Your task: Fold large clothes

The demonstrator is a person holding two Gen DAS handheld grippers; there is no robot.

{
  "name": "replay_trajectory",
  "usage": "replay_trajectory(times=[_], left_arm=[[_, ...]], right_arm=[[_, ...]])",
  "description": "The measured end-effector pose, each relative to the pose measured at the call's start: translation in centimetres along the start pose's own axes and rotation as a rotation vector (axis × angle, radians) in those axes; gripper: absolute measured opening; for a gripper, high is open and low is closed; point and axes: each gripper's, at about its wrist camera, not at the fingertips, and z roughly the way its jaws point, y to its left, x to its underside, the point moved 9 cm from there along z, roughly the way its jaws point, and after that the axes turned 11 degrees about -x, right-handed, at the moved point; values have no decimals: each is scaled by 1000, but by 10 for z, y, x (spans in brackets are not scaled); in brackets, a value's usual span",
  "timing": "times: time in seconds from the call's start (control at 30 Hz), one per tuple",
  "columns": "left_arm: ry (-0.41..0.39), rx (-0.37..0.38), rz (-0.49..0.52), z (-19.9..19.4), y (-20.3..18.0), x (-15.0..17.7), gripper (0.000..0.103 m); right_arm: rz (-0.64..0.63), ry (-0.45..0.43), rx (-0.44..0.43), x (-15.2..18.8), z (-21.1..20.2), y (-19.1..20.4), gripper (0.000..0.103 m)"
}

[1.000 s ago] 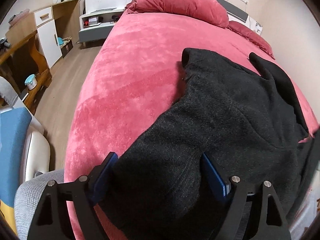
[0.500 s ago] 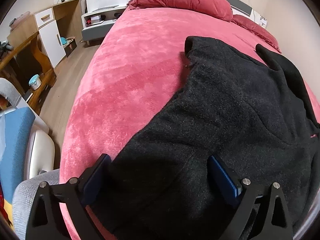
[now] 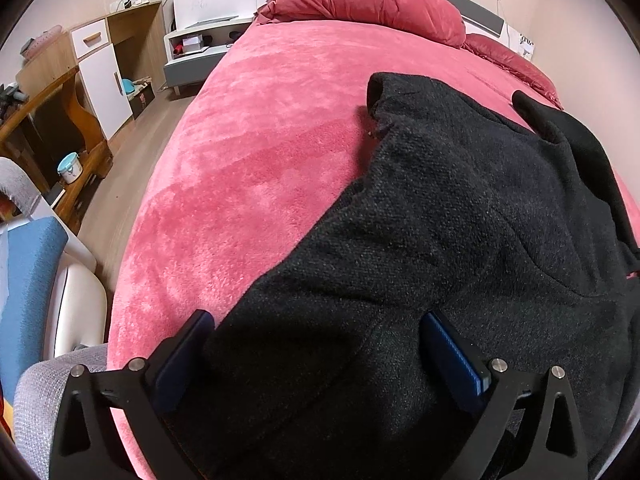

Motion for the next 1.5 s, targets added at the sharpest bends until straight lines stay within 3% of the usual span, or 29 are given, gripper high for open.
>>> replay_trajectory(times=[0.07,0.1,0.13,0.17,0.27,0.33,0.43,0.57,0.63,0.7,0.77,0.83,0.93,0.97,1.07,1.17,1.27,1.4,1.5], left_arm=[[0,0,-1,0,1,-2,103],[0,-1,0,0,0,-1,103],[0,-1,0,0,1,-1,103],[0,0,0,0,1,-1,103],[-2,1,-1,0,0,-1,103],[-2,1,-1,0,0,-1,103],[-1,-1,0,-1,0,0,103],[-2,0,0,-2,1,1,103],[-2,0,0,-2,0,1,103],[-3,-1,0,-2,0,2,103],[-3,0,0,-2,0,2,103],[-3,-1,0,-2,0,2,103],[7,5,-6,-4,1,1,103],[18,8,-6,-6,2,2,103],[68,30,-13,-9,5,2,103],[123,63,23,-10,4,4,103],[139,76,54,-7,3,7,103],[163,69,72,-11,1,9,103],[181,155,25,-29,14,9,92]], right_arm=[[206,77,-150,8,20,-12,77],[252,92,-179,10,26,-16,76],[310,113,-196,13,34,-20,69],[354,127,-218,14,41,-22,55],[354,162,-221,9,52,-20,23],[348,173,-236,-7,41,-6,14],[289,122,-339,-43,16,38,11],[45,-34,-542,-109,-78,133,9],[-43,-101,-635,-126,-128,158,8],[-89,-156,-685,-132,-161,157,8],[-84,-184,-656,-133,-172,131,8],[-49,-161,-589,-131,-157,89,8],[-10,-99,-425,-119,-116,0,8],[60,-79,-371,-113,-105,-41,8],[271,-35,-363,-92,-95,-120,8],[265,-38,-355,-83,-119,-157,8],[251,-73,-399,-89,-133,-153,6],[232,-91,-434,-106,-118,-98,6],[193,-63,-436,-103,-110,-69,6]])
